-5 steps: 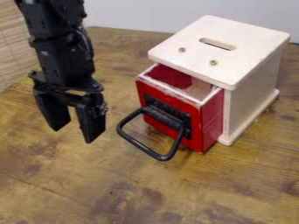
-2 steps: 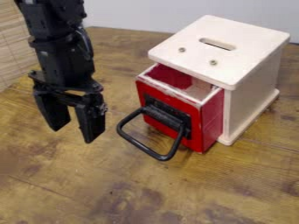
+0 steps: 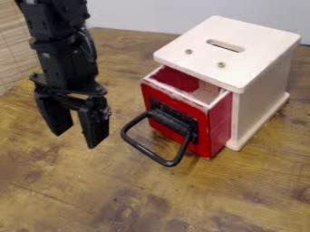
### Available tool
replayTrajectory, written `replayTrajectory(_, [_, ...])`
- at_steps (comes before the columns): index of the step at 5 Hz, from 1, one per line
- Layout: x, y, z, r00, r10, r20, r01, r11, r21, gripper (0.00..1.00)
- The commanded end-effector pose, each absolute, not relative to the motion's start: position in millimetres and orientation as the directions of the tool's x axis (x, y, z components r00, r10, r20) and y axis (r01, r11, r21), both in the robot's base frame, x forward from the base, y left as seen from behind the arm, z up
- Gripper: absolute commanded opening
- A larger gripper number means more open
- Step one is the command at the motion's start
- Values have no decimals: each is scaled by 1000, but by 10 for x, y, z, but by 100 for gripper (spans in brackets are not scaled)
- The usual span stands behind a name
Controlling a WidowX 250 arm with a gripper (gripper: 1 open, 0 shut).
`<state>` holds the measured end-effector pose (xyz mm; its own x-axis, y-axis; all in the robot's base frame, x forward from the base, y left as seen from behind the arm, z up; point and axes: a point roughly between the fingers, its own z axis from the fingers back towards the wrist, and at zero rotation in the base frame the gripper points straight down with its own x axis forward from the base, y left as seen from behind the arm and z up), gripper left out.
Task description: Close the drawer
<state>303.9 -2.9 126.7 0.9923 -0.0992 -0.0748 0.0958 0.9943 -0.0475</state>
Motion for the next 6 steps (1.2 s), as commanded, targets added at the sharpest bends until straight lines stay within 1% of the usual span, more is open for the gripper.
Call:
replayTrajectory(1, [3119,10,1420,996,-89,-19,88,995,-40,100])
replayTrajectory(6, [3182,13,1375,995,-100,-19,100,994,-34,100])
